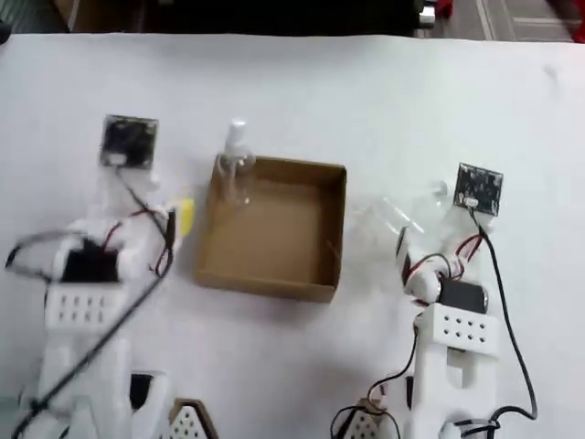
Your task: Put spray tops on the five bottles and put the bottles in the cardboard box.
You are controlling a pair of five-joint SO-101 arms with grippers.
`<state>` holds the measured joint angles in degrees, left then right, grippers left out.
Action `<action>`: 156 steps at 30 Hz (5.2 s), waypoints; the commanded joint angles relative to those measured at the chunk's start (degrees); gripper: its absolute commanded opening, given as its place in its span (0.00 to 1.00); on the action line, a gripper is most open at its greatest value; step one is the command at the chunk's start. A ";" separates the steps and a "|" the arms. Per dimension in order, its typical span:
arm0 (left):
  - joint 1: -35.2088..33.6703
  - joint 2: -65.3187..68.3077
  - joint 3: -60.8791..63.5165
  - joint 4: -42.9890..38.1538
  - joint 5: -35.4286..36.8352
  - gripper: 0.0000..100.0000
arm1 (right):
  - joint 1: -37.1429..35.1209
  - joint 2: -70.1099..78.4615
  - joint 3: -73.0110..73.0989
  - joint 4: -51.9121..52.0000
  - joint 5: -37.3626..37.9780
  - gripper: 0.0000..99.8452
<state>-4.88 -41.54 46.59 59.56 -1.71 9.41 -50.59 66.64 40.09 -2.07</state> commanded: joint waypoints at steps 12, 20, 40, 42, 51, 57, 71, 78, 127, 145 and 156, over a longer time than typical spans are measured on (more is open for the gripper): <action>-0.31 4.88 0.44 1.67 -0.62 0.09 | 3.03 -0.84 1.76 -6.29 -0.09 0.02; 0.40 5.32 0.97 -1.23 -0.18 0.06 | 3.03 -0.84 1.76 -6.29 0.00 0.02; 6.37 8.31 8.97 -15.56 0.00 0.02 | 3.12 -0.84 1.76 -6.29 0.00 0.02; 6.11 12.35 8.53 -15.82 0.09 0.02 | 3.12 -0.84 1.76 -6.29 0.00 0.02; 6.46 22.73 5.10 -15.30 0.09 0.02 | 3.12 -0.84 1.76 -6.29 0.00 0.02; 9.45 20.35 5.36 -12.48 2.64 0.02 | 3.12 -0.84 1.76 -6.37 0.00 0.02; 5.32 18.77 5.10 -11.25 2.55 0.02 | 3.56 -1.19 1.67 -6.37 1.05 0.02; -5.14 18.77 4.92 -13.10 2.73 0.02 | 10.33 -0.75 -5.80 -0.66 3.52 0.02; -5.58 18.68 4.13 -13.36 2.81 0.02 | 33.63 38.64 -24.97 -2.59 21.45 0.29; -5.58 18.68 4.40 -13.01 2.64 0.02 | 27.56 -17.80 -10.64 25.89 99.43 0.28; -5.58 18.68 4.40 -12.92 2.46 0.02 | 36.35 -28.09 8.79 24.92 126.51 0.28</action>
<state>-10.07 -20.70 53.71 47.25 0.40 43.52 -77.58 74.73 65.49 119.34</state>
